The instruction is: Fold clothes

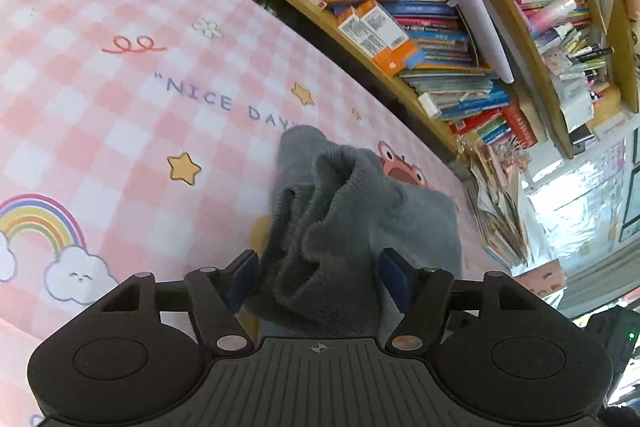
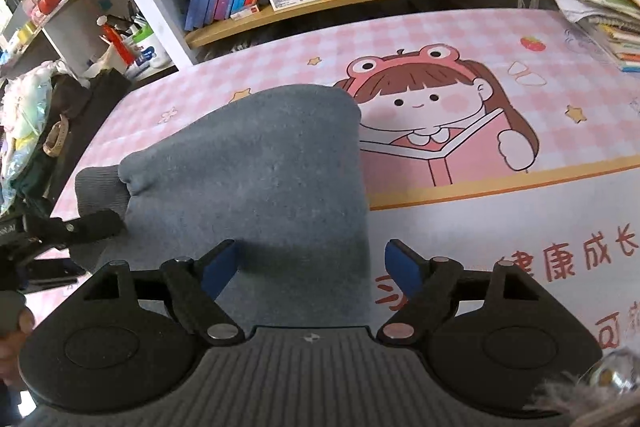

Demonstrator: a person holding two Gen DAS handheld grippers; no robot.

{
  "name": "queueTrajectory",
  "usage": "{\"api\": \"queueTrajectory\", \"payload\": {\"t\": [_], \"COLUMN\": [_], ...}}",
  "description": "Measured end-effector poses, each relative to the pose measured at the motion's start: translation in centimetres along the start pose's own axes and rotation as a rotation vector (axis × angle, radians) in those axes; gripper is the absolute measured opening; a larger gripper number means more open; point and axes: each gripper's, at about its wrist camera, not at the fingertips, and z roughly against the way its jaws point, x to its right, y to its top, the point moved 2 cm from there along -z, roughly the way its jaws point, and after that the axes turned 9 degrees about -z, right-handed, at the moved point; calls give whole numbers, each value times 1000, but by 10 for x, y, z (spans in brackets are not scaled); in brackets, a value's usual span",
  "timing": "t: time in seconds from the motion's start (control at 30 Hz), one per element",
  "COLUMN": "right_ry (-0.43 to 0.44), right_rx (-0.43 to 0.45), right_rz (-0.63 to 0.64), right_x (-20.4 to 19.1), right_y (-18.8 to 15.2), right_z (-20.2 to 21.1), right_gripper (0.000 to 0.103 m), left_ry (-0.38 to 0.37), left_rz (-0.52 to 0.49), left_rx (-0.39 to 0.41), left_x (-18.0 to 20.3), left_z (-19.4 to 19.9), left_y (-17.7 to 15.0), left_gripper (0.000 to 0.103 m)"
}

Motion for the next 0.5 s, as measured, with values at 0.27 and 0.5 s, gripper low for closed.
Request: {"api": "queueTrajectory", "payload": {"t": [0.27,0.5], "right_ry": [77,83], "right_rx": [-62,-159], "right_rz": [-103,-148], "right_x": [11,11], "right_y": [28,17], "right_z": [-21,-30], "right_gripper": [79,74], "left_ry": [-38,-30], "left_rz": [51,47], "left_rx": [-102,-133], "left_x": [-10,-4], "left_z": [-26,-34], "left_y": [10,4], "left_gripper": [74,73]}}
